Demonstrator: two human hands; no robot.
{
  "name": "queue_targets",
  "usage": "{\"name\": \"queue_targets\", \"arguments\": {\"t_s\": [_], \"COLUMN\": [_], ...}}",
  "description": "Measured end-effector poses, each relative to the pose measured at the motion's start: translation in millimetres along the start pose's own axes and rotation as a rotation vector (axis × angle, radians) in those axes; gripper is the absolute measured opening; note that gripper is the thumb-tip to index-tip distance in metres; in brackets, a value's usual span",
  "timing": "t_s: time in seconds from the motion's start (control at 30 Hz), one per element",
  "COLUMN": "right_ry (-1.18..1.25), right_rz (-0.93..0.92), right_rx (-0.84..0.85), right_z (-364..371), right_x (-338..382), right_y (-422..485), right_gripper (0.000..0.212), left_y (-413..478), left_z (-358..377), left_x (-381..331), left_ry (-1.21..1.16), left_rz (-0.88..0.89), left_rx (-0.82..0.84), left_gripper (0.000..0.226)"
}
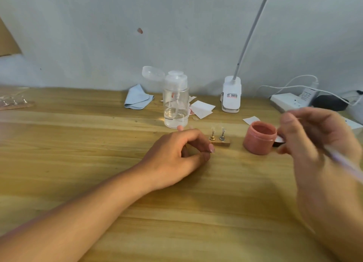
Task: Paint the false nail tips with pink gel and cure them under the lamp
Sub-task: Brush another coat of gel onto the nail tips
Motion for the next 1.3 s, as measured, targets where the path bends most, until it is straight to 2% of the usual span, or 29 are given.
{"name": "queue_targets", "arguments": {"t_s": [0.23, 0.4, 0.7, 0.87, 0.93, 1.03, 1.17, 1.3], "right_ry": [-0.087, -0.136, -0.148, -0.103, -0.067, -0.043, -0.035, -0.004], "right_rz": [0.251, 0.343, 0.362, 0.255, 0.162, 0.085, 0.216, 0.350], "right_rx": [-0.119, -0.124, -0.079, -0.067, -0.014, 0.177, 0.323, 0.302], "right_z": [-14.3, -12.7, -10.1, -10.8, -8.7, 2.3, 15.1, 14.5], "right_x": [-20.9, -28.3, -29.9, -22.2, -15.4, -9.0, -14.6, -20.5], "right_y": [14.8, 16.1, 16.6, 13.9, 7.8, -7.7, -21.2, -19.4], "right_gripper": [0.017, 0.018, 0.012, 0.013, 0.012, 0.010, 0.009, 0.014], "left_y": [-0.5, -0.8, -1.2, 0.3, 0.4, 0.2, 0.1, 0.0], "left_z": [0.4, 0.2, 0.6, 0.6, 0.6, 0.8, 0.6, 1.5], "left_x": [-1.5, -3.2, -1.6, -1.9, -1.1, -0.6, -0.6, -0.2], "left_ry": [0.017, 0.034, 0.000, 0.006, 0.005, -0.002, -0.013, -0.006], "left_rz": [-0.003, -0.003, -0.001, 0.003, 0.002, -0.001, -0.005, -0.016], "left_rx": [-0.017, -0.015, -0.028, -0.028, -0.028, -0.021, -0.027, -0.030], "left_gripper": [0.020, 0.020, 0.016, 0.022, 0.022, 0.020, 0.019, 0.018]}}
Point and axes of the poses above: each hand's wrist, its own y-axis towards the middle knuckle, its own z-axis out of the palm, x = y × z, the point moved 2 cm from there along y, towards the middle knuckle, and after that the axes turned 15 degrees about z, right-handed, at the moved point
